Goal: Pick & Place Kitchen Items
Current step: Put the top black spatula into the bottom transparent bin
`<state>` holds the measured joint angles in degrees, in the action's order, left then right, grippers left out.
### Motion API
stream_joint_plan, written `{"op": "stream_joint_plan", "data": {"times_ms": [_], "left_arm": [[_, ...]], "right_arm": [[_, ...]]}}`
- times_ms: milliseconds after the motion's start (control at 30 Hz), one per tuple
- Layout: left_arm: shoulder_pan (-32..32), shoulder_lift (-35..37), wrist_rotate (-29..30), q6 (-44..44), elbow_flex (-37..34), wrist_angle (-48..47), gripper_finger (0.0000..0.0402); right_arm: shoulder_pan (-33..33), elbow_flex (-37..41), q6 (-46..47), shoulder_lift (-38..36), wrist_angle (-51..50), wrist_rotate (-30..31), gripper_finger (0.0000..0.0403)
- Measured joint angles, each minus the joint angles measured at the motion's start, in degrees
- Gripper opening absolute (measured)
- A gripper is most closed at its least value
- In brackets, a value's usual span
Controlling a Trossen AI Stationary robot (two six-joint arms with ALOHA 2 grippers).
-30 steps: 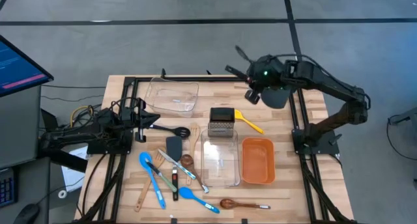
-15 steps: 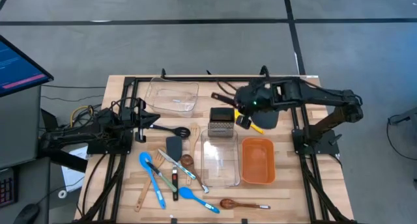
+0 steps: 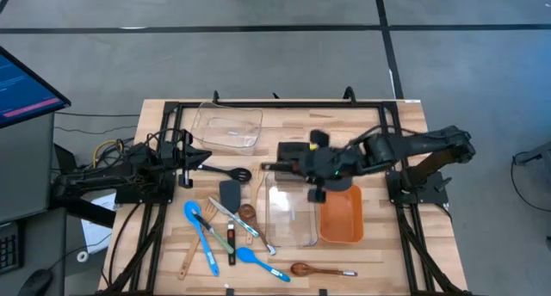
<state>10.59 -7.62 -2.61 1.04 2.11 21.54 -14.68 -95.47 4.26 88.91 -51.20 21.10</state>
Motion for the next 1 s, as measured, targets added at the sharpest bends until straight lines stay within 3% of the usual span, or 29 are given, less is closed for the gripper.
{"op": "stream_joint_plan", "data": {"times_ms": [333, 467, 800, 1000], "left_arm": [[0.0, -1.5, -0.1, -1.5, 0.0, 0.2, 0.0008], [0.0, -2.1, -0.2, -1.9, 0.0, 0.3, 0.0008], [0.0, -2.4, -1.9, -6.4, 0.0, 0.5, 0.0008], [-1.3, -3.5, -4.5, -7.7, 0.0, 0.4, 0.0008]], "right_arm": [[-3.4, 0.0, -4.8, 9.9, 5.9, -0.4, 0.009], [-4.4, 0.0, -4.9, 13.3, 10.1, -5.2, 0.009], [-7.5, 0.0, -13.0, 18.4, 16.7, -7.7, 0.009], [-8.2, 4.1, -15.3, 18.9, 22.3, -8.2, 0.009]]}}
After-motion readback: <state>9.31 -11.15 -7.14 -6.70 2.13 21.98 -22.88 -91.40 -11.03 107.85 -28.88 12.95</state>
